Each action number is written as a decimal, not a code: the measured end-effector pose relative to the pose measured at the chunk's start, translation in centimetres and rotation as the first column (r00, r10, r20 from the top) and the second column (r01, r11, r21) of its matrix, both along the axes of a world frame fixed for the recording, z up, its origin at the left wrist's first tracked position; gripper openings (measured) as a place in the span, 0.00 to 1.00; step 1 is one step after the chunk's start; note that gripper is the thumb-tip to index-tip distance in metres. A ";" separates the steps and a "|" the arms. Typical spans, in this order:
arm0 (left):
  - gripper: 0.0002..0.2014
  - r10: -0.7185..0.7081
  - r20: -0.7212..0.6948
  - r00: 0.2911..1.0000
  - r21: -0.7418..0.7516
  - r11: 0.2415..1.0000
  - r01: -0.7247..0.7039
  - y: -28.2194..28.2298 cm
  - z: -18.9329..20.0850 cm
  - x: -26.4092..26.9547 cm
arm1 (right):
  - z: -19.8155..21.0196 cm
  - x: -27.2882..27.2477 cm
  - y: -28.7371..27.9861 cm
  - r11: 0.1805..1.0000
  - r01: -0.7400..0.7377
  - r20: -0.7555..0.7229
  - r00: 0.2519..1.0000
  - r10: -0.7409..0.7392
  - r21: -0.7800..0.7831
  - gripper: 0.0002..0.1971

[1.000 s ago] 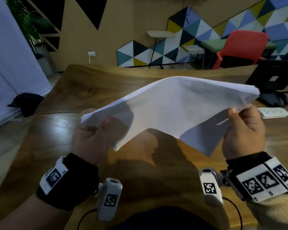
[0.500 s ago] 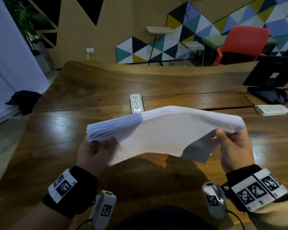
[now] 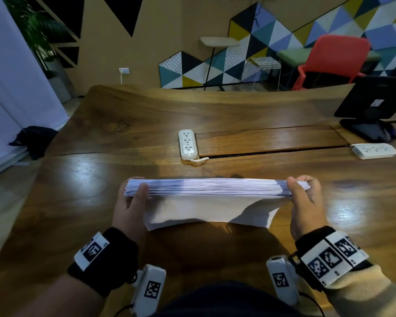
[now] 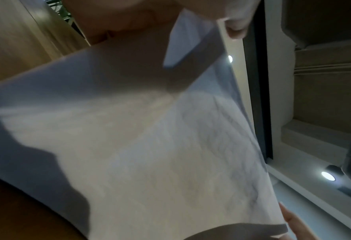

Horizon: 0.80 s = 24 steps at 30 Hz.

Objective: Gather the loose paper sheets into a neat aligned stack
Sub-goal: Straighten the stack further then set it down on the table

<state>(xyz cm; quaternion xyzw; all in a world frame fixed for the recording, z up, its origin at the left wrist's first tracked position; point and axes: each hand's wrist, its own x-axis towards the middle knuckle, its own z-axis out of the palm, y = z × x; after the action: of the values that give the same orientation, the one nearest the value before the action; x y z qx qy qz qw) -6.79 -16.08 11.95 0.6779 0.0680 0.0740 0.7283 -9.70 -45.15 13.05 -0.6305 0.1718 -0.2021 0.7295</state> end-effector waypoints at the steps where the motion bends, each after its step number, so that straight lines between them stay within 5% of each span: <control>1: 0.21 0.025 -0.031 0.999 -0.012 1.000 -0.026 -0.1 0.0 0.3 | -0.3 0.2 0.0 1.000 0.023 -0.006 1.000 -0.023 -0.011 0.09; 16: 0.16 0.061 -0.175 0.983 0.010 0.998 -0.060 -0.2 0.5 1.6 | 0.0 2.1 -0.5 0.993 0.012 -0.055 0.998 -0.019 -0.120 0.11; 24: 0.33 -0.002 -0.164 0.986 -0.018 1.000 -0.001 0.1 0.6 1.3 | 0.2 1.8 -0.4 0.988 -0.065 0.061 0.995 0.074 -0.142 0.19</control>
<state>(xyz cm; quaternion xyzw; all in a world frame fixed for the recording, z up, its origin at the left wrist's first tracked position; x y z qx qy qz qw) -5.45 -16.01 12.56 0.6752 0.1284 0.0170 0.7261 -7.93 -45.51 13.25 -0.6785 0.1107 -0.2088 0.6955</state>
